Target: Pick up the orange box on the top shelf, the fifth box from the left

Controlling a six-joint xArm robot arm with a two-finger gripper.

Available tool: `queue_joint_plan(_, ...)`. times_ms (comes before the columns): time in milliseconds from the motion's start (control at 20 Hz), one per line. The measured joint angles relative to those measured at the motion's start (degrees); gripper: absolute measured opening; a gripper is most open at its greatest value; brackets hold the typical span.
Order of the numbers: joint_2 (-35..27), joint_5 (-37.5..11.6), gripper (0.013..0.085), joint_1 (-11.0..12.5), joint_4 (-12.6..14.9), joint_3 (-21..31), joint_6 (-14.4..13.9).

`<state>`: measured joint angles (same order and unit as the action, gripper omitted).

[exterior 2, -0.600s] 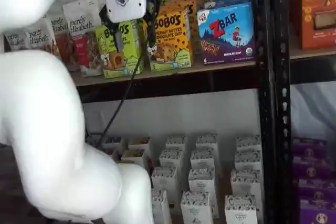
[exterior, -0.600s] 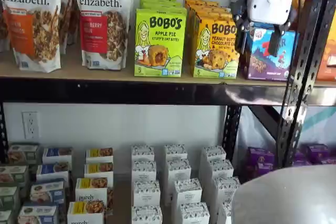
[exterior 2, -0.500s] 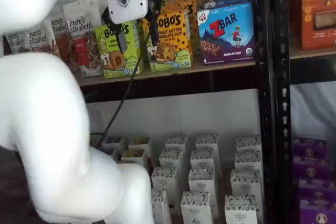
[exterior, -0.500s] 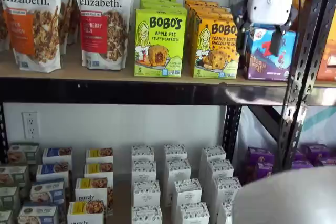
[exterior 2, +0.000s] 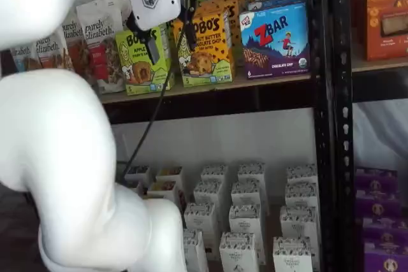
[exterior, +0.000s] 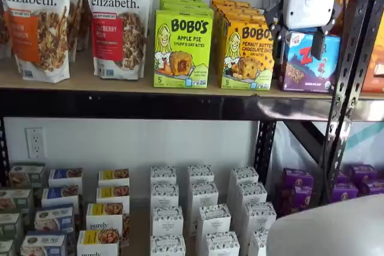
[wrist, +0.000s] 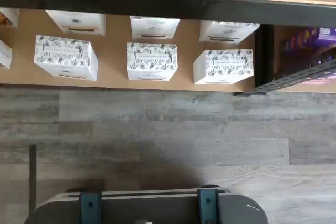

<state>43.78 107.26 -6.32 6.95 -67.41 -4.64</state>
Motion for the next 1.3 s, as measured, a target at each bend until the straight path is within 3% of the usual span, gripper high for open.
queue_joint_plan(500,-1.2,-3.7,0.0850,3.6,-4.1,-0.1,2.2)
queue_joint_plan(1300,-11.1,-18.9,0.0850,4.6,-6.4,-4.1,2.3)
